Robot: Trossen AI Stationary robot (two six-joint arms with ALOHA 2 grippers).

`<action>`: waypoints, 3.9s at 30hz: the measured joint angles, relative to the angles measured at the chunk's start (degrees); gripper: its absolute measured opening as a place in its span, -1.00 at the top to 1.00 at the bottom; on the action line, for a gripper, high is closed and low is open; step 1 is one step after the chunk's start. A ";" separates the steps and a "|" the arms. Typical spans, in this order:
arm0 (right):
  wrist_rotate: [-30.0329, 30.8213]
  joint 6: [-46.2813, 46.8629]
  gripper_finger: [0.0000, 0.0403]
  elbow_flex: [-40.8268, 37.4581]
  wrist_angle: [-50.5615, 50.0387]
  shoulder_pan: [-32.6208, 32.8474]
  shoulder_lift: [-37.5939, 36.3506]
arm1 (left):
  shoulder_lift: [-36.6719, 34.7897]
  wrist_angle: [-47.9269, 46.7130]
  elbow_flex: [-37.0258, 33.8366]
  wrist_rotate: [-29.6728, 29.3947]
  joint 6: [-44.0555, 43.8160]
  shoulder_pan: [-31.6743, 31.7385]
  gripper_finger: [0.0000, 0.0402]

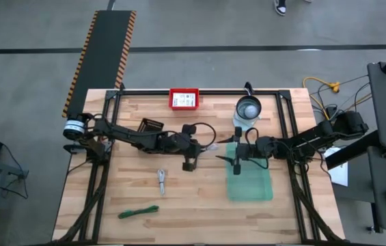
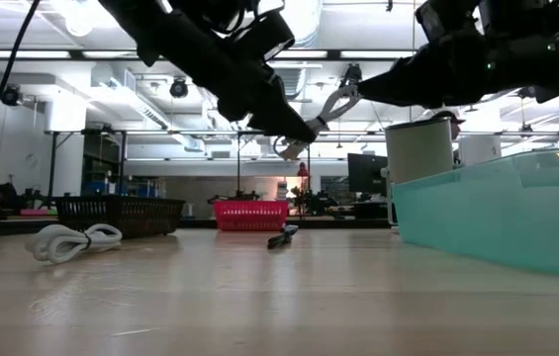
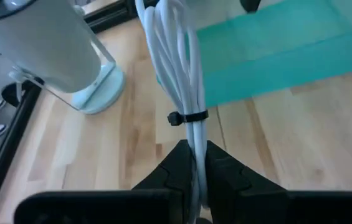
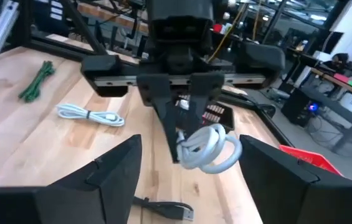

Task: Pick and place items into bin
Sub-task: Put the top white charger cable into the green bin

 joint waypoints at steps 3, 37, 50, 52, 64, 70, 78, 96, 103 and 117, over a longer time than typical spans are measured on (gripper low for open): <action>0.89 0.02 -0.22 0.00 0.06 0.00 -0.13 | 0.00 1.52 0.00 -0.34 0.73 0.02 0.92; 4.36 5.69 0.36 2.99 -1.92 0.02 -0.02 | 0.00 4.05 0.22 -0.65 4.42 0.00 0.92; 4.34 4.59 0.73 3.06 -2.91 0.02 -0.02 | -0.02 4.07 0.23 -0.78 5.97 0.00 0.92; 4.32 4.51 0.79 3.06 -2.90 0.02 -0.02 | -0.02 4.08 0.24 -0.79 5.85 0.00 0.92; 4.34 4.02 0.88 3.08 -2.89 0.02 -0.02 | -0.07 3.91 0.17 -0.66 5.38 0.00 0.66; 4.49 4.00 0.88 3.10 -2.94 0.00 -0.04 | -3.39 -1.68 -0.05 -0.42 5.05 -0.04 0.36; 5.27 3.82 0.88 3.10 -3.43 0.00 -0.07 | -14.51 -9.13 -4.88 -0.49 -0.87 -0.07 0.29; 5.38 4.31 0.88 3.13 -3.76 0.00 -0.07 | -50.60 -2.89 -36.09 0.28 -9.77 -0.17 0.28; 5.36 4.49 0.88 3.13 -3.86 0.00 -0.09 | -62.56 1.36 -45.77 0.37 -9.90 -0.15 0.28; 5.36 4.52 0.88 3.13 -4.02 0.00 -0.13 | -75.69 1.20 -55.23 0.39 -9.75 -0.15 0.28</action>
